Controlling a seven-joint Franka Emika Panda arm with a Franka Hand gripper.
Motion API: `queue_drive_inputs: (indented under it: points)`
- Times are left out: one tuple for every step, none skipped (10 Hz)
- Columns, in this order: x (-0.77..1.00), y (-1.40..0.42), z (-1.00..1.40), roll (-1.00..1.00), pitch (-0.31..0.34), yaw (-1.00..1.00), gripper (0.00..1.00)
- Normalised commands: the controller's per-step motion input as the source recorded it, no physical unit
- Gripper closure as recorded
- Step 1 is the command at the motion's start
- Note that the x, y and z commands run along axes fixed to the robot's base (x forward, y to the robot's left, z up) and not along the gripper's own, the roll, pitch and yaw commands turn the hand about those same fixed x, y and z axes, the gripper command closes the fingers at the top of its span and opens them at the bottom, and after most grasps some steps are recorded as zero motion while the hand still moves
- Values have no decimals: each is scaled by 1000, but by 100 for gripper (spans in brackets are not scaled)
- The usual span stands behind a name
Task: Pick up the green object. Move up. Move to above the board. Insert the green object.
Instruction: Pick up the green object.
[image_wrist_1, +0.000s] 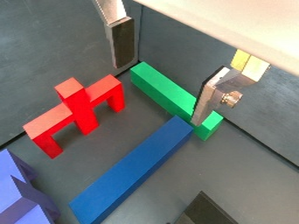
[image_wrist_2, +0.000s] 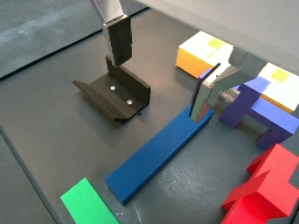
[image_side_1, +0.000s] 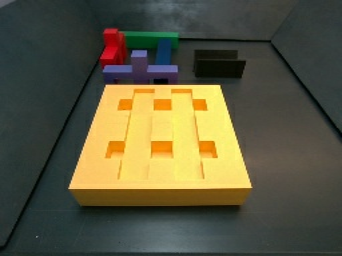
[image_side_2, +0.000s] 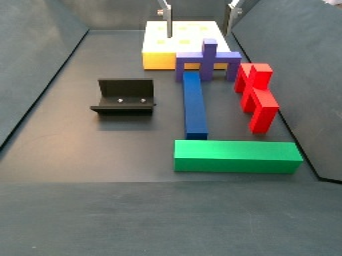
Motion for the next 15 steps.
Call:
queue_drive_inputs:
  points:
    - [0,0,-49,-27,-14,0,0]
    - [0,0,-29,-31,0,0,0]
    - [-66,14,0,0,0,0,0]
    - [-251,360,0,-9,-33,-529,0]
    - [-183,189,-6,0,-9,-783,0]
    - [-149,97,-54,0,0,-894,0]
    - [-114,66,-14,0,-7,-920,0]
    - [-14,6,0,-30,-46,-934,0]
    - [0,0,0,-66,-57,-940,0]
    - [0,0,0,-66,-57,-920,0]
    - [-6,0,0,-60,-51,-911,0]
    - [-31,14,0,-49,-40,-903,0]
    - [-37,31,-14,-36,-24,-903,0]
    - [-66,40,-63,-20,0,-911,0]
    - [-100,57,-114,-6,0,-906,0]
